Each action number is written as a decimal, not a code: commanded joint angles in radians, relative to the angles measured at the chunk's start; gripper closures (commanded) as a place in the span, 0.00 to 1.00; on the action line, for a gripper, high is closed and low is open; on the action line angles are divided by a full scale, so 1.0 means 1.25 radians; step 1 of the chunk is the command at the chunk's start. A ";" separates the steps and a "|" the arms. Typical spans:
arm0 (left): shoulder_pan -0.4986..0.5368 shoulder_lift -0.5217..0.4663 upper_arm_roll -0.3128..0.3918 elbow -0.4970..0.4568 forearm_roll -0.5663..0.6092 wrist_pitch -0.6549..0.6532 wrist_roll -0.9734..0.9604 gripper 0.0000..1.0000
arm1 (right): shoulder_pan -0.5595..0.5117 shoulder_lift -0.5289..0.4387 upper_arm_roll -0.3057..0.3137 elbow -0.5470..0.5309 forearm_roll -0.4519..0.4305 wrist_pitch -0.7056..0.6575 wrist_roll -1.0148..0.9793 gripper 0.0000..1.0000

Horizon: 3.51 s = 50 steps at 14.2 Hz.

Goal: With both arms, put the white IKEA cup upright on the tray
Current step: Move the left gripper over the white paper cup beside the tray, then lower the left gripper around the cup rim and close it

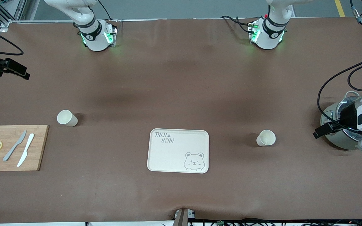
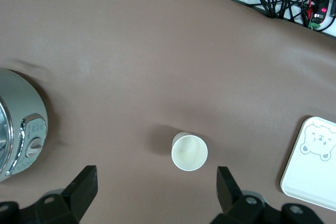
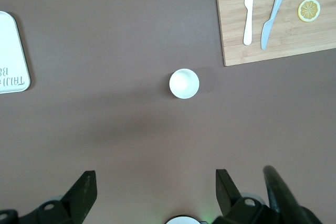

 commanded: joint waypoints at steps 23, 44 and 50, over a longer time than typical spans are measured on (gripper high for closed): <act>-0.088 0.192 -0.003 -0.004 0.073 0.117 0.070 0.00 | -0.005 0.061 0.000 0.050 -0.010 -0.012 -0.008 0.00; -0.061 0.135 0.000 -0.238 0.052 0.258 0.069 0.00 | 0.008 0.062 0.003 0.056 -0.010 -0.012 -0.004 0.00; -0.062 0.165 0.000 -0.248 0.052 0.306 0.067 0.00 | 0.007 0.062 0.003 0.056 -0.010 -0.011 -0.003 0.00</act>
